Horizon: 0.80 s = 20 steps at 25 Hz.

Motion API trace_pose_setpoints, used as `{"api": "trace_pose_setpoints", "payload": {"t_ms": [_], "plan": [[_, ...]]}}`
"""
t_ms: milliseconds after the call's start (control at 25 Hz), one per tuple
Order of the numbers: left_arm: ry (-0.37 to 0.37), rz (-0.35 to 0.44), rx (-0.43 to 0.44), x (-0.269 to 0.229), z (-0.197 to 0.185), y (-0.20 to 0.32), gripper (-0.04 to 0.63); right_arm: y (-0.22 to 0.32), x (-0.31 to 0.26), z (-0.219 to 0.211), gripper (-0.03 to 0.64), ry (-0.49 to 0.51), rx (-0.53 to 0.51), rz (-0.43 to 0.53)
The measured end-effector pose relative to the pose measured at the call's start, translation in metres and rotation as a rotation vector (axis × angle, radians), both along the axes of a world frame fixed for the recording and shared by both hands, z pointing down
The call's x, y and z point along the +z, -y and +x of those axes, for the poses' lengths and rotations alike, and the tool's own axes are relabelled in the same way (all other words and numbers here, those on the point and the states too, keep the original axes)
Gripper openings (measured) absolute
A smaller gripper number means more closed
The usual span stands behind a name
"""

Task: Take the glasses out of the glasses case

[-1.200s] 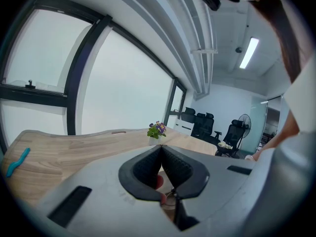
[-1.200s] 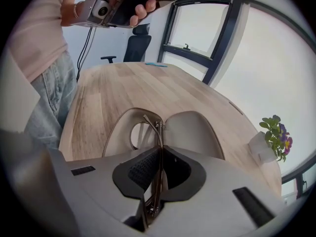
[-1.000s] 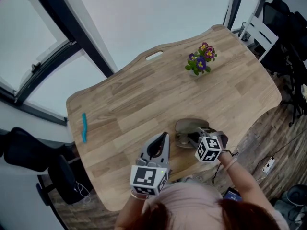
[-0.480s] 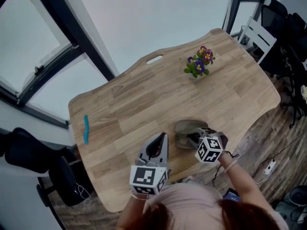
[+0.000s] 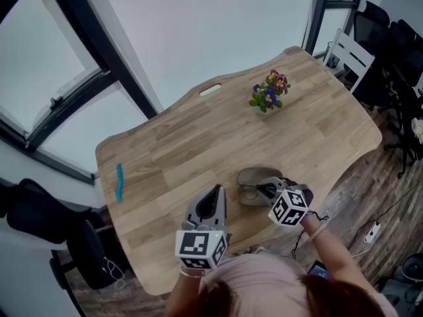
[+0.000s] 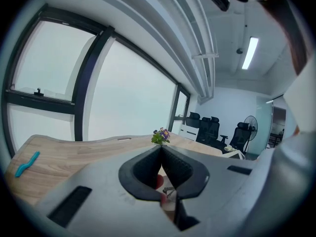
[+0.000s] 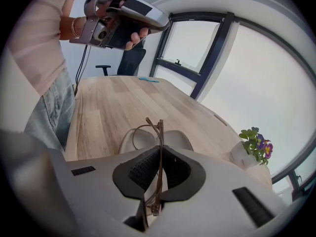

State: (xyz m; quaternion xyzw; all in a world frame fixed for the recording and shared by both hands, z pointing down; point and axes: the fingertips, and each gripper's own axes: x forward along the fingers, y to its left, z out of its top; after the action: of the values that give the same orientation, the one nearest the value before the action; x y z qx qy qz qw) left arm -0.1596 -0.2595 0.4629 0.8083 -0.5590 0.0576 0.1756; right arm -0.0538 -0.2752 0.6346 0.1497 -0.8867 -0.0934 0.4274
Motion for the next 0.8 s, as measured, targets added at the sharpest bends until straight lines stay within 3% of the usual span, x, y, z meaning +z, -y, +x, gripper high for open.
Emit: {"api": "trace_pose_setpoints", "payload": {"t_ms": [800], "plan": [[0.012, 0.036, -0.017, -0.019, 0.013, -0.012, 0.002, -0.004, -0.059, 0.013, 0.014, 0.207, 0.168, 0.043]]}}
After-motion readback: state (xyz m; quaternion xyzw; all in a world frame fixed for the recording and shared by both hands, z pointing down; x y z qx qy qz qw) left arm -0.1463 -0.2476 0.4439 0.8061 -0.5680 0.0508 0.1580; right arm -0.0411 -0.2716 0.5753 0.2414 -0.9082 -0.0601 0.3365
